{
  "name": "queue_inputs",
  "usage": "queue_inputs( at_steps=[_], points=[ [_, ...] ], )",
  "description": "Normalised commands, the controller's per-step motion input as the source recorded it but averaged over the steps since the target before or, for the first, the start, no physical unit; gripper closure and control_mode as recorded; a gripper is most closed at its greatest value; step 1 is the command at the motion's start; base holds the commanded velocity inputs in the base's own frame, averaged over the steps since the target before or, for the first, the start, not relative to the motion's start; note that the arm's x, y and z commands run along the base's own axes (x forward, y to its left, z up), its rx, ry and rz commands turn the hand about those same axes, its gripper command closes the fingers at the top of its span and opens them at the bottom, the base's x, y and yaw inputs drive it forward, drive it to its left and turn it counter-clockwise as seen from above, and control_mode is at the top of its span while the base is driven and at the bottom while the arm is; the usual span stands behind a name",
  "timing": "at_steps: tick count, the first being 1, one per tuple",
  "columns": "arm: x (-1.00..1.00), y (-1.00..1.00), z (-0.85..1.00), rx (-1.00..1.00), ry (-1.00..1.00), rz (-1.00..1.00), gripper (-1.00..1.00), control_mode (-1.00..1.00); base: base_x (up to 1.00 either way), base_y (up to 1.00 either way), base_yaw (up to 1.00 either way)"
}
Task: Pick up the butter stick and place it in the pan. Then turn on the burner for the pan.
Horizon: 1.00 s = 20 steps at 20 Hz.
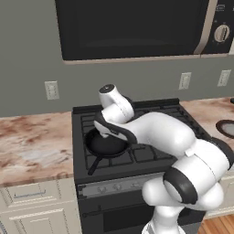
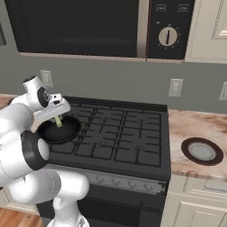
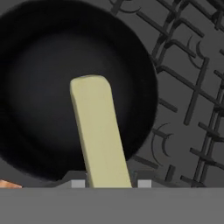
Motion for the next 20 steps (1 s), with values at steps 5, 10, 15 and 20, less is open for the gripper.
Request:
queue_inputs(
  at_steps=[5,10,15,20],
  points=[
    [0.02,0.14,-0.36,0.01,0.07,0.00,1.00,-1.00,0.00,0.00,0.00],
    [0.05,0.07,-0.35,0.00,0.06,0.00,1.00,-1.00,0.00,0.00,0.00],
    [0.18,0.01,-0.22,0.01,0.06,0.00,1.00,-1.00,0.00,0.00,0.00],
    [0.19,0.01,-0.14,0.02,0.06,0.00,1.00,-1.00,0.00,0.00,0.00]
  ],
)
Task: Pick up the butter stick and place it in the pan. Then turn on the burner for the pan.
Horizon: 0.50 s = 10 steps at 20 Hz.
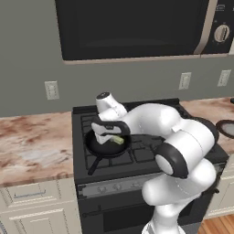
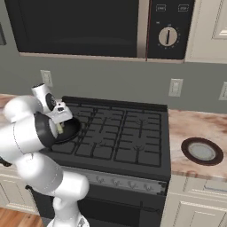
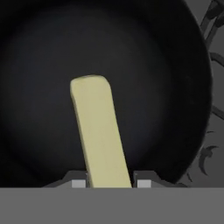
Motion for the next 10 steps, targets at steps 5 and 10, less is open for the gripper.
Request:
queue_inputs(
  at_steps=[5,10],
  points=[
    [0.08,0.03,-0.22,0.01,0.05,0.00,1.00,-1.00,0.00,0.00,0.00],
    [0.05,0.06,-0.17,0.02,0.03,0.00,1.00,-1.00,0.00,0.00,0.00]
  ],
)
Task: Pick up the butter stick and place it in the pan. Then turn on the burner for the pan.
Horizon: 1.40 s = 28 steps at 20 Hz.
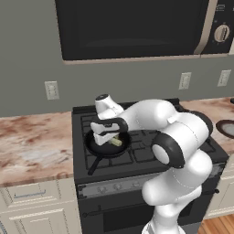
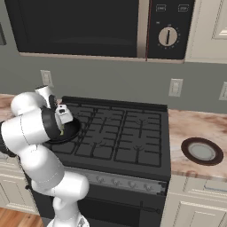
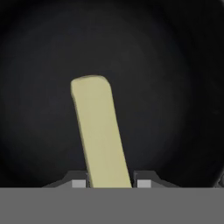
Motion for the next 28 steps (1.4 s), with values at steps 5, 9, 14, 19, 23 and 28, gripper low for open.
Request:
queue_inputs(
  at_steps=[5,9,14,19,23,28],
  points=[
    [0.08,0.07,-0.18,0.02,0.03,0.00,-1.00,-1.00,0.00,0.00,0.00],
    [0.05,0.05,-0.10,0.02,0.00,0.00,-1.00,-1.00,0.00,0.00,0.00],
    [0.00,0.00,0.00,0.03,-0.01,0.00,-1.00,-1.00,0.00,0.00,0.00],
    [-0.20,0.02,0.07,0.01,-0.04,0.00,-1.00,-1.00,0.00,0.00,0.00],
    [-0.57,0.15,0.35,0.00,-0.16,0.00,-1.00,-1.00,0.00,0.00,0.00],
    [-0.52,0.26,0.71,0.00,-0.22,0.00,-1.00,-1.00,0.00,0.00,0.00]
  ],
)
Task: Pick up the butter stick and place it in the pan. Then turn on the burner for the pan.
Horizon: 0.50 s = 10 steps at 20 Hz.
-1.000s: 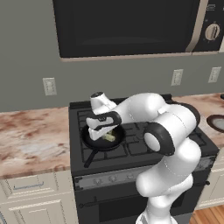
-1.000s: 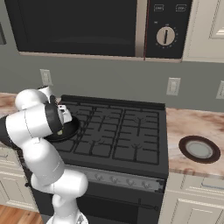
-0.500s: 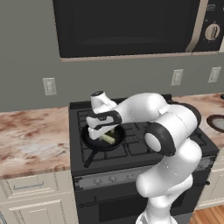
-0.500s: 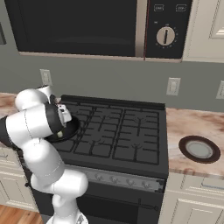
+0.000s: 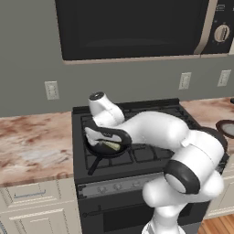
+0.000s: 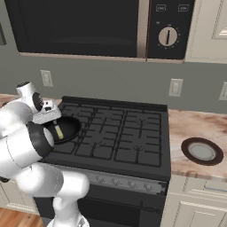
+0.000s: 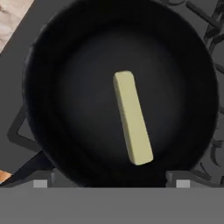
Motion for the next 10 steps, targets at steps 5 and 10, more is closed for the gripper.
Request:
queue_inputs(
  at_steps=[5,10],
  points=[
    [-0.73,0.19,0.67,0.00,-0.22,0.00,-1.00,-1.00,0.00,0.00,0.00],
    [-0.98,0.22,0.37,0.00,-0.22,0.00,-1.00,-1.00,0.00,0.00,0.00]
  ],
)
